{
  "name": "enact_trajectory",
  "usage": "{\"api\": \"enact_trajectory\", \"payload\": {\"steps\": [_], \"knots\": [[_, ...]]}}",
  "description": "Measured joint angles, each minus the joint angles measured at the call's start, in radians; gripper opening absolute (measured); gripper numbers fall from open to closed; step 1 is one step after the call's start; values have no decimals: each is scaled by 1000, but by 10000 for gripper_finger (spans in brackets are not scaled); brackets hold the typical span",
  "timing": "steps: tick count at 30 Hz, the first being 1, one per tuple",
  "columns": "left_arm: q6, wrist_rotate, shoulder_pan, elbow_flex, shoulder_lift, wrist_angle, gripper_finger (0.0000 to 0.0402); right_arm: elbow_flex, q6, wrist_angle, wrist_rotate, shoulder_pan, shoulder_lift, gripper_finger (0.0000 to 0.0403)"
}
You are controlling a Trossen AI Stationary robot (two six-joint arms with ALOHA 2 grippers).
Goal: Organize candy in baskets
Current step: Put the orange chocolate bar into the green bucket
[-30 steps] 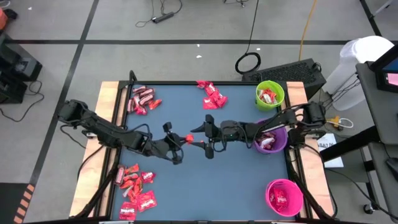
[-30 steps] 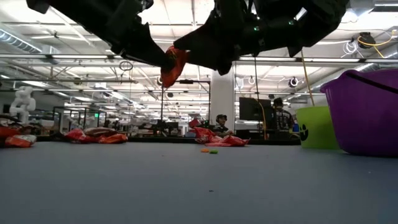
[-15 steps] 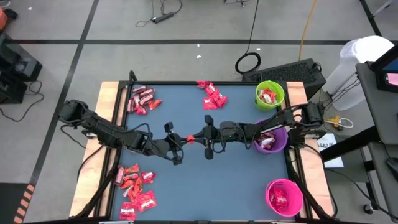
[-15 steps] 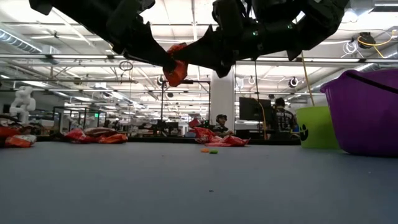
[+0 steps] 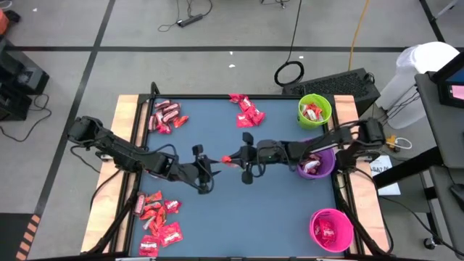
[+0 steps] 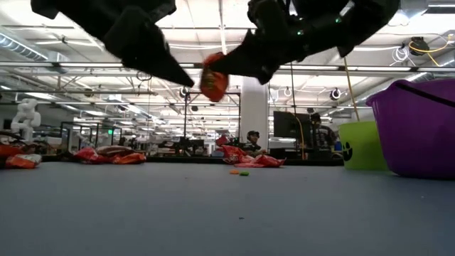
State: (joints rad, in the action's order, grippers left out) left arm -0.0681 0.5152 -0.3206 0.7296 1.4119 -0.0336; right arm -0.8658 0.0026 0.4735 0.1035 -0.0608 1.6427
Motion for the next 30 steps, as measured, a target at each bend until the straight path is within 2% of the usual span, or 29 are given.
{"api": "enact_trajectory", "payload": {"steps": [4, 10, 13, 19, 24, 30], "knots": [[-5, 0, 0, 0, 0, 62, 180, 0, 0, -210, 108, 2, -119, 22], [-4, 1, 0, 0, 0, 70, 180, 0, 38, -531, 303, 25, -336, 24], [-4, 1, 0, 0, 0, 69, 180, -1, 61, -682, 404, 60, -453, 24], [-4, 2, 0, 0, 0, 65, 180, -1, 66, -937, 533, 190, -649, 24], [-4, 2, 0, 0, 0, 63, 180, -1, 108, -1095, 577, 346, -739, 24], [-4, 5, 0, 0, 0, 57, 180, -1, 128, -1230, 577, 525, -741, 24]]}}
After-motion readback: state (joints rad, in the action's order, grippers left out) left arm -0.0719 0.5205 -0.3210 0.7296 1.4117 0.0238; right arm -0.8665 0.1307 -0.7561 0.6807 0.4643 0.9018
